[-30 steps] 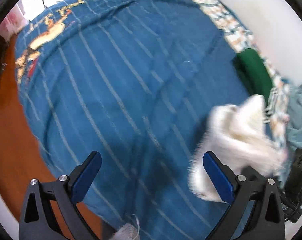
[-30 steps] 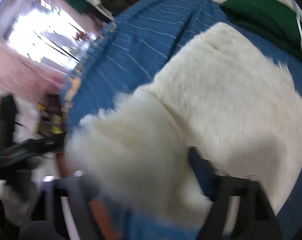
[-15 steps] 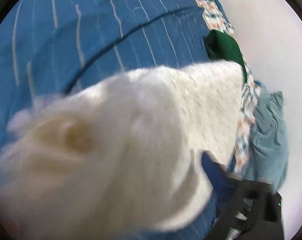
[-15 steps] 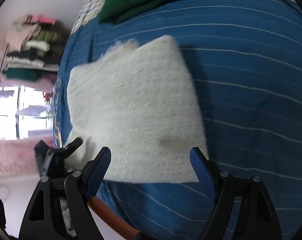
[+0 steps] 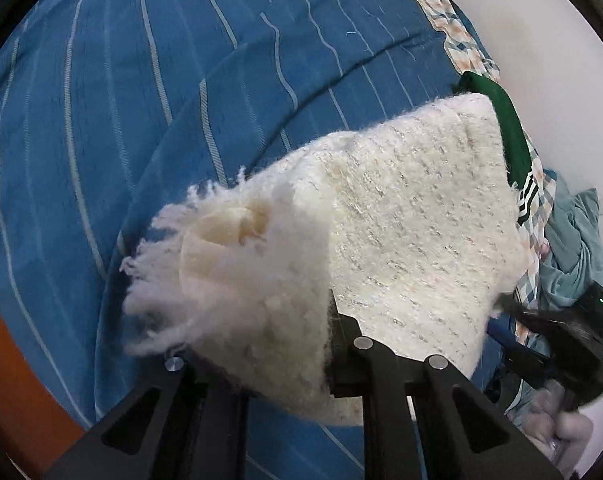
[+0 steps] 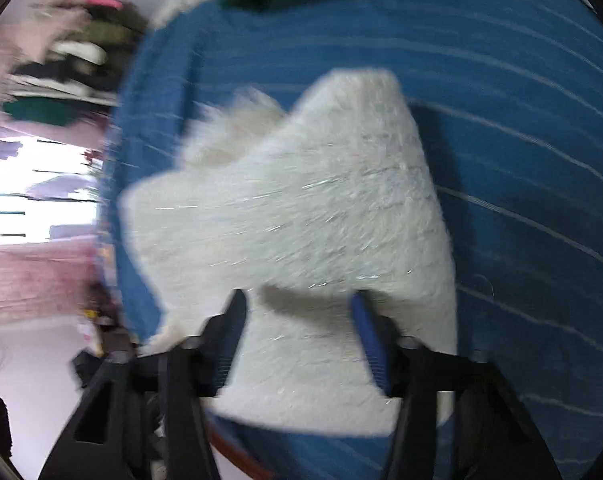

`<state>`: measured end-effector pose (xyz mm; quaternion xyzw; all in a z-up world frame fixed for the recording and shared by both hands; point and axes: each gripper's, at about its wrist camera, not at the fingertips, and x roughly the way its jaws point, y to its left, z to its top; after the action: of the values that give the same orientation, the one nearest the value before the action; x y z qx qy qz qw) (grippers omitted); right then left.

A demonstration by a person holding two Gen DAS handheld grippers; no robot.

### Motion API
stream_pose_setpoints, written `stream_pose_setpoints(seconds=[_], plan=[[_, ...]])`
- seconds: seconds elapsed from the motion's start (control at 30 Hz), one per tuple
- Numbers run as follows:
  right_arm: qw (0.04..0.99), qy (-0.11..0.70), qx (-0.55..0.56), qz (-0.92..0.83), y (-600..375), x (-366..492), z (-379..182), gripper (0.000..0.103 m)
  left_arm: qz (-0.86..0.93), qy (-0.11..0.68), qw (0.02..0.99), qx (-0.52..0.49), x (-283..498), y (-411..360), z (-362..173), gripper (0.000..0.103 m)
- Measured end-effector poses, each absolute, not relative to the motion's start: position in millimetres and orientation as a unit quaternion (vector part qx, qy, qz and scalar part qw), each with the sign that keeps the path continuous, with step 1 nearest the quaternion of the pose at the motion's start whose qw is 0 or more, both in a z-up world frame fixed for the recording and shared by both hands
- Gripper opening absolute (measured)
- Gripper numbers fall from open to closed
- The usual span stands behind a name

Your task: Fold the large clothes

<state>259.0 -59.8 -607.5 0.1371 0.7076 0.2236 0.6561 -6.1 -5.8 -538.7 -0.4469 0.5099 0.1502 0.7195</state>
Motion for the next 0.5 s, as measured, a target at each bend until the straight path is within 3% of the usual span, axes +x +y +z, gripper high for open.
stream_pose_setpoints(seconds=[0.13, 0.3, 0.37, 0.4, 0.43, 0.47, 0.5], plan=[[0.633, 0.743, 0.103, 0.193, -41, 284, -649, 0.042, 0.14, 0.516, 0.729, -0.429, -1, -11, -528, 0.015], [0.619, 0.752, 0.081, 0.213, -51, 289, -612, 0.042, 0.13, 0.532, 0.738, -0.395, -15, -12, -495, 0.018], [0.628, 0.738, 0.078, 0.235, -62, 275, -588, 0.042, 0.133, 0.535, 0.744, -0.376, -32, -12, -481, 0.028], [0.626, 0.737, 0.081, 0.241, -68, 267, -581, 0.042, 0.132, 0.535, 0.745, -0.375, -34, -11, -479, 0.042], [0.623, 0.739, 0.087, 0.242, -72, 261, -578, 0.042, 0.131, 0.532, 0.746, -0.378, -37, -9, -479, 0.067], [0.617, 0.743, 0.097, 0.239, -78, 252, -578, 0.042, 0.131, 0.529, 0.747, -0.382, -37, -8, -481, 0.074], [0.614, 0.746, 0.106, 0.237, -82, 247, -580, 0.042, 0.127, 0.521, 0.746, -0.394, -33, -7, -486, 0.075]])
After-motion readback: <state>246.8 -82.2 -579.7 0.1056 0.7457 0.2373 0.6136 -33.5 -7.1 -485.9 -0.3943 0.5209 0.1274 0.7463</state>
